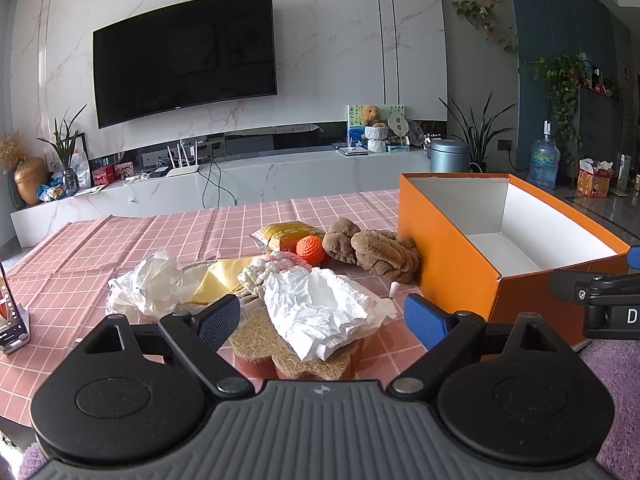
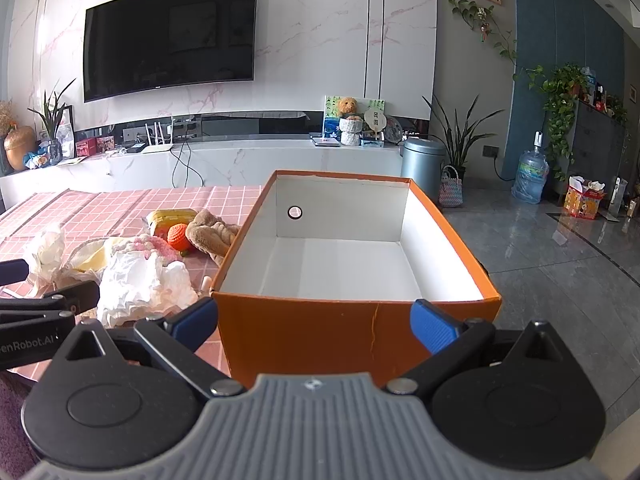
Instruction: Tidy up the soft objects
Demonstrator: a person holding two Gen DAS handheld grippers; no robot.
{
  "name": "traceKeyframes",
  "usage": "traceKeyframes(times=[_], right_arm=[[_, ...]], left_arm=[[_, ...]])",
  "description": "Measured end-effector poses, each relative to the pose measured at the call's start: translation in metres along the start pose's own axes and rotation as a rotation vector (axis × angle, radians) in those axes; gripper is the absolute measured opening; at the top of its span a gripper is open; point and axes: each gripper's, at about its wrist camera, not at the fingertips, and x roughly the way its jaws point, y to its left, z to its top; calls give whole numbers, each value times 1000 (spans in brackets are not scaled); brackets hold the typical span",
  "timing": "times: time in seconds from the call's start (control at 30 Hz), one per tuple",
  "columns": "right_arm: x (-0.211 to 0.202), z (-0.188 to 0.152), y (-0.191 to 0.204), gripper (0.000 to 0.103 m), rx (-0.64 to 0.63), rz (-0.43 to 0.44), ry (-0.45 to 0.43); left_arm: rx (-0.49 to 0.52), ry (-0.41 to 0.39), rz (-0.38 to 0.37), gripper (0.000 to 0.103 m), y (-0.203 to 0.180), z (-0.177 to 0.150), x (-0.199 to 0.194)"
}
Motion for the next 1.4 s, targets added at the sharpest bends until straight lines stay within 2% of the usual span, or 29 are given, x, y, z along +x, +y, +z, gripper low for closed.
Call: traceKeyframes(times=[0.4,0.53,0.63,0.73,1.03,1.23,1.4], right_arm=[[-3,0,3,101,-18,1,-1],[-2,1,4,101,-17,33,-8],[-1,3,7,101,-37,53,-27],[-1,8,9,101,-63,95,-49],[9,43,32,100,-225,204,-99],[31,73,58,100,-275,298,-44],[56,82,83,99,-345,366,25]], left_arm=[[9,14,-16,103,4,4,-2],[2,22,-42,103,9,8,-2],[8,63,-69,103,11,12,1],[-37,111,-97,103,20,19,6],[-31,142,-97,103,53,48,23],[-38,190,-82,103,77,55,44],[-22,234,-49,103,90,51,64]])
